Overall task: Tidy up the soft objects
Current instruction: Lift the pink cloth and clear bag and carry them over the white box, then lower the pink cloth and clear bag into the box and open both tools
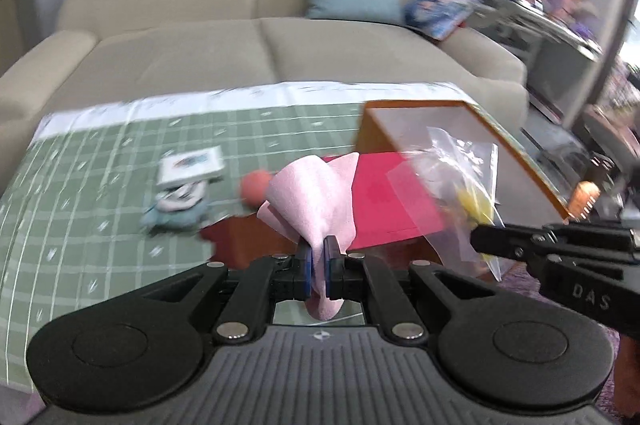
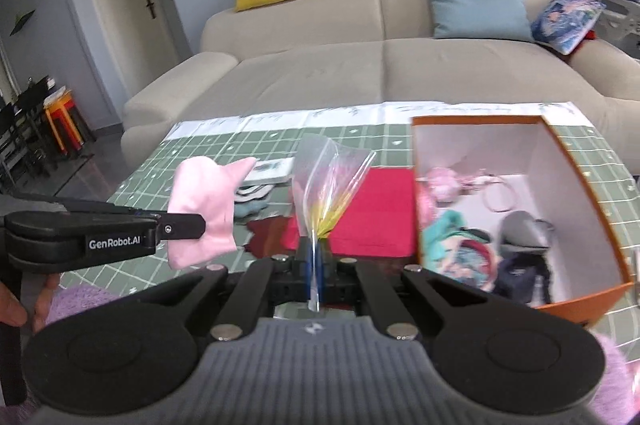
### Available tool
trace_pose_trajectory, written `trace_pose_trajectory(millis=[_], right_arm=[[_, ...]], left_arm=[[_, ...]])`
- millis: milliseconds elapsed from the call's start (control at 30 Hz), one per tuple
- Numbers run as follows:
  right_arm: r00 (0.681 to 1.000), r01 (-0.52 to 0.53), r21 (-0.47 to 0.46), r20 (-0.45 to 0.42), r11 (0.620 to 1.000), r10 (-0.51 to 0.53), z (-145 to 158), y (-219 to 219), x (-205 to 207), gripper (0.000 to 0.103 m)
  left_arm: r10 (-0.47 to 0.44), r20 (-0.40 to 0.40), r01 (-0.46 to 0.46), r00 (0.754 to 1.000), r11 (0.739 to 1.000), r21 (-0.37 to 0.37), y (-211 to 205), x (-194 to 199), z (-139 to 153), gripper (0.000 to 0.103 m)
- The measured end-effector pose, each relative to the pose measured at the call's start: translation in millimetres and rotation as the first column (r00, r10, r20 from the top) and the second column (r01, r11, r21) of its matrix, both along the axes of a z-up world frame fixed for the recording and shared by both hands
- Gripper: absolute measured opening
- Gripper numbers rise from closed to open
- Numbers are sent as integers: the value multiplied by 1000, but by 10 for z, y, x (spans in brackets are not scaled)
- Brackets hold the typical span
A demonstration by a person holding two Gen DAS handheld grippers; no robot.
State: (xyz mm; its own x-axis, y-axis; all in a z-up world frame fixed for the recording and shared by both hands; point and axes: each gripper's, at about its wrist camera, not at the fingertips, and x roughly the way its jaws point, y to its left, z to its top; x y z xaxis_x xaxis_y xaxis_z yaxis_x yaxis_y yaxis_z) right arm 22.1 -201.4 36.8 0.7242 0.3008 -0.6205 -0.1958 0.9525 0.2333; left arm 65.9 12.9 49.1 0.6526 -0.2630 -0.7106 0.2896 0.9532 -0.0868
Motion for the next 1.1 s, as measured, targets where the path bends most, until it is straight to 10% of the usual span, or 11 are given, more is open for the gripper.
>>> trace_pose_trajectory(millis=[467, 1100], right_arm=[[987, 158, -69, -10, 985, -159, -189, -938, 273, 0], [971, 150, -230, -147, 962, -186, -703, -1386, 1353, 0]], left_arm=[[-310, 0, 308, 951, 946, 102, -1395, 528, 42, 6], [-358, -222, 409, 907, 876, 254, -2203, 1642, -678, 6]])
